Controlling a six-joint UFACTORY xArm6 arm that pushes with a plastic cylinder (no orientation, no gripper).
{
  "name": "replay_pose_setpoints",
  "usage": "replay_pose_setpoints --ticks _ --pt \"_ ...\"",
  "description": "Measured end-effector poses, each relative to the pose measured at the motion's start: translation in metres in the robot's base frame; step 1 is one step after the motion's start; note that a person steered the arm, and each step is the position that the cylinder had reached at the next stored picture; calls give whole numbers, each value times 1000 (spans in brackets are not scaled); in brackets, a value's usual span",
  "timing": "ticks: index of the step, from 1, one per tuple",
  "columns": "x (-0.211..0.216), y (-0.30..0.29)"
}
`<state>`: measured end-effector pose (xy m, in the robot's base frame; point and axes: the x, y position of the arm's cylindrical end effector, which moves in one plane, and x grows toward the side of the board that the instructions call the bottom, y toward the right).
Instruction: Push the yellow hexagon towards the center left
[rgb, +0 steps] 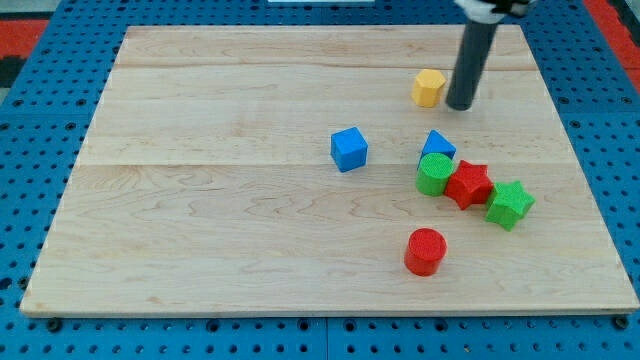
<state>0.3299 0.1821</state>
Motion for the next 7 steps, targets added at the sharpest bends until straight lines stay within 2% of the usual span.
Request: replay_pose_setpoints --ticks 1,2,3,4,5,6,7 --pt "-41 -29" --pt "-39 -127" --pt "-38 -93" --pt "-58 -39" --pt "-69 39" --pt "-51 102" --pt "-35 124"
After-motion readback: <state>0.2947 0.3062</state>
